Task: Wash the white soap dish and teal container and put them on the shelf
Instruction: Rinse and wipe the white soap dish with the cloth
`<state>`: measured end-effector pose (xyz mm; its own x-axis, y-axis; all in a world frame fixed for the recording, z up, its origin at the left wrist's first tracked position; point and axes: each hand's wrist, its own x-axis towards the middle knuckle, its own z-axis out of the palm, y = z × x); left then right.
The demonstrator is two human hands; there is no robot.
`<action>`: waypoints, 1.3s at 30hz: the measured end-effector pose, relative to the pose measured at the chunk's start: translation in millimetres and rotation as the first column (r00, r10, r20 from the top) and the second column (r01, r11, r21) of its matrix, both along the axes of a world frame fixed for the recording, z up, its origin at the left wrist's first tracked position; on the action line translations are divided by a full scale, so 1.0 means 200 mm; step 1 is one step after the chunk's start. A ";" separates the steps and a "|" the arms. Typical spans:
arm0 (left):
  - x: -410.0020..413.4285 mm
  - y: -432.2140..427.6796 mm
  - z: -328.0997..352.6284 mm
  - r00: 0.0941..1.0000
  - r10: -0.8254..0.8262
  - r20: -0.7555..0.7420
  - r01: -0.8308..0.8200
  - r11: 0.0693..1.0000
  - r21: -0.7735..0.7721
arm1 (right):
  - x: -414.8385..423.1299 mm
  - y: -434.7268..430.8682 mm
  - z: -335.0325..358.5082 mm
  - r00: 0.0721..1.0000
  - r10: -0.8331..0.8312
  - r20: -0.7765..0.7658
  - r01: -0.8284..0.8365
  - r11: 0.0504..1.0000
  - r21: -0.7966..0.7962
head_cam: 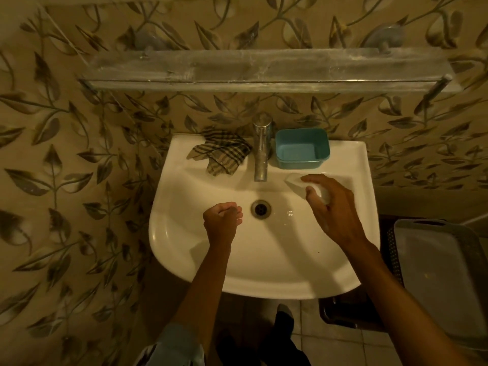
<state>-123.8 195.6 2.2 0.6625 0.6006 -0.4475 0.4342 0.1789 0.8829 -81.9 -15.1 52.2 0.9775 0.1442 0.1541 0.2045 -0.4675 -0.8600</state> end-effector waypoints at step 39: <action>0.09 0.05 0.29 0.739 -0.673 -0.036 0.512 0.525 0.680 | 0.03 0.02 -0.16 0.400 0.704 -0.586 0.412 0.433 0.802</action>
